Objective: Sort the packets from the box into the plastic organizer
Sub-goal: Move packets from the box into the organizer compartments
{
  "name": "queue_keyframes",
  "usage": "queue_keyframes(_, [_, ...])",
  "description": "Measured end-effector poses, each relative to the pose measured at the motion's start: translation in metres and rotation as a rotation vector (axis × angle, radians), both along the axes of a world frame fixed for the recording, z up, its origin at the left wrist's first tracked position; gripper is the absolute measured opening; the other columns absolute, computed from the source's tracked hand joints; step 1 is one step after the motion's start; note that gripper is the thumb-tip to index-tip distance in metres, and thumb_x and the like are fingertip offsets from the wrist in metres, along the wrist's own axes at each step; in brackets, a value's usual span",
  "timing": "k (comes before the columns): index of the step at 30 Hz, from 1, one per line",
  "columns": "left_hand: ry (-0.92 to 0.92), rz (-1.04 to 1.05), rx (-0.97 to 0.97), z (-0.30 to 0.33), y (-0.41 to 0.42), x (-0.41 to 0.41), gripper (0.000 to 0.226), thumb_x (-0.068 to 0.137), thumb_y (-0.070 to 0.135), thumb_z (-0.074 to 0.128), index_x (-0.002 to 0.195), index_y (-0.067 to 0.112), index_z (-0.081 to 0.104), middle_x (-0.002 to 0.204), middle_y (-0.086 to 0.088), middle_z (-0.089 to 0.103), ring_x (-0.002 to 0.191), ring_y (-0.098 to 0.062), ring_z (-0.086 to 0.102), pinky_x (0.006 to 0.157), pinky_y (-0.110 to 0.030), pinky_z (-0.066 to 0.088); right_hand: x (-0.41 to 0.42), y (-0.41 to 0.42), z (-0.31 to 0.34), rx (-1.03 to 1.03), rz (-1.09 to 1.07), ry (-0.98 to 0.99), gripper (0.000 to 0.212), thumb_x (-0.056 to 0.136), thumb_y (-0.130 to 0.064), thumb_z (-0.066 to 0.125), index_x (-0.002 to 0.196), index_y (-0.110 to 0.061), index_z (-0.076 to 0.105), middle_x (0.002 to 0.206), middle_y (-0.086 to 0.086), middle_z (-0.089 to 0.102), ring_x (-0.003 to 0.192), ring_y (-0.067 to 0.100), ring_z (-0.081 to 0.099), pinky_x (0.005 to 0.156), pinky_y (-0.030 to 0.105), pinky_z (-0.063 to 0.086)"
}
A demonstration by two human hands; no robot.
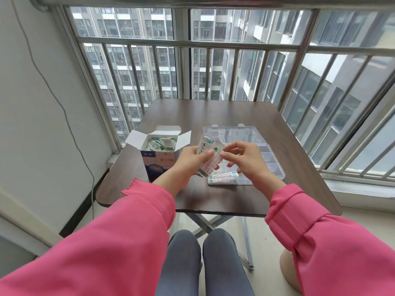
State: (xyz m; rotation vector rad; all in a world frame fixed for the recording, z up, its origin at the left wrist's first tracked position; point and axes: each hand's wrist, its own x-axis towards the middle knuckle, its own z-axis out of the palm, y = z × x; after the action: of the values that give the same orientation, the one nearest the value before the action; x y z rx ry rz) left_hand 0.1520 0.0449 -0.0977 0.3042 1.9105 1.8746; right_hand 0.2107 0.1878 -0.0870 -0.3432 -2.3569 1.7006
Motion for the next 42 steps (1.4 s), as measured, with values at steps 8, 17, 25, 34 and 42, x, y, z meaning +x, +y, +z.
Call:
queue_keyframes(8, [0.067, 0.028, -0.009, -0.002, 0.003, 0.001, 0.007, 0.089, 0.016, 0.063, 0.095, 0.012, 0.064, 0.074, -0.003, 0.066, 0.05, -0.001, 0.061, 0.04, -0.014, 0.041, 0.0, -0.003, 0.001, -0.022, -0.045, -0.044, 0.02, 0.082, -0.012, 0.07, 0.072, -0.016, 0.053, 0.068, -0.001, 0.062, 0.056, 0.009, 0.056, 0.039, 0.015, 0.035])
queue_keyframes(17, [0.176, 0.151, -0.132, -0.008, 0.0, -0.006, 0.008, 0.094, 0.013, 0.053, 0.101, 0.011, 0.056, 0.075, 0.0, 0.062, 0.053, -0.007, 0.061, 0.048, -0.02, 0.046, -0.003, 0.011, -0.006, -0.11, -0.221, 0.041, 0.027, 0.08, 0.004, 0.065, 0.069, -0.013, 0.047, 0.069, 0.009, 0.062, 0.047, 0.007, 0.06, 0.044, 0.016, 0.045])
queue_keyframes(25, [0.323, 0.146, -0.26, -0.009, 0.002, -0.008, 0.014, 0.094, 0.013, 0.051, 0.107, 0.009, 0.056, 0.091, -0.004, 0.068, 0.045, -0.001, 0.058, 0.044, -0.013, 0.044, -0.005, 0.015, -0.017, 0.085, -0.214, -0.039, 0.016, 0.082, 0.004, 0.057, 0.081, -0.012, 0.058, 0.075, 0.014, 0.064, 0.055, 0.017, 0.061, 0.054, 0.021, 0.05])
queue_keyframes(34, [0.443, -0.013, -0.443, -0.009, 0.007, -0.003, 0.014, 0.094, 0.01, 0.049, 0.107, 0.009, 0.056, 0.096, -0.01, 0.07, 0.05, -0.008, 0.055, 0.04, -0.009, 0.037, -0.008, 0.007, -0.025, 0.605, -0.152, -0.269, 0.016, 0.078, -0.015, 0.059, 0.094, -0.017, 0.06, 0.1, 0.008, 0.066, 0.101, 0.029, 0.058, 0.074, 0.032, 0.043])
queue_keyframes(42, [0.527, -0.097, -0.569, -0.006, 0.011, -0.001, 0.018, 0.095, 0.006, 0.046, 0.112, 0.003, 0.054, 0.108, -0.013, 0.065, 0.049, 0.002, 0.048, 0.044, -0.011, 0.044, -0.009, 0.007, -0.021, 0.934, -0.12, -0.317, 0.023, 0.081, -0.02, 0.062, 0.104, -0.021, 0.061, 0.109, 0.006, 0.064, 0.106, 0.03, 0.058, 0.071, 0.032, 0.036])
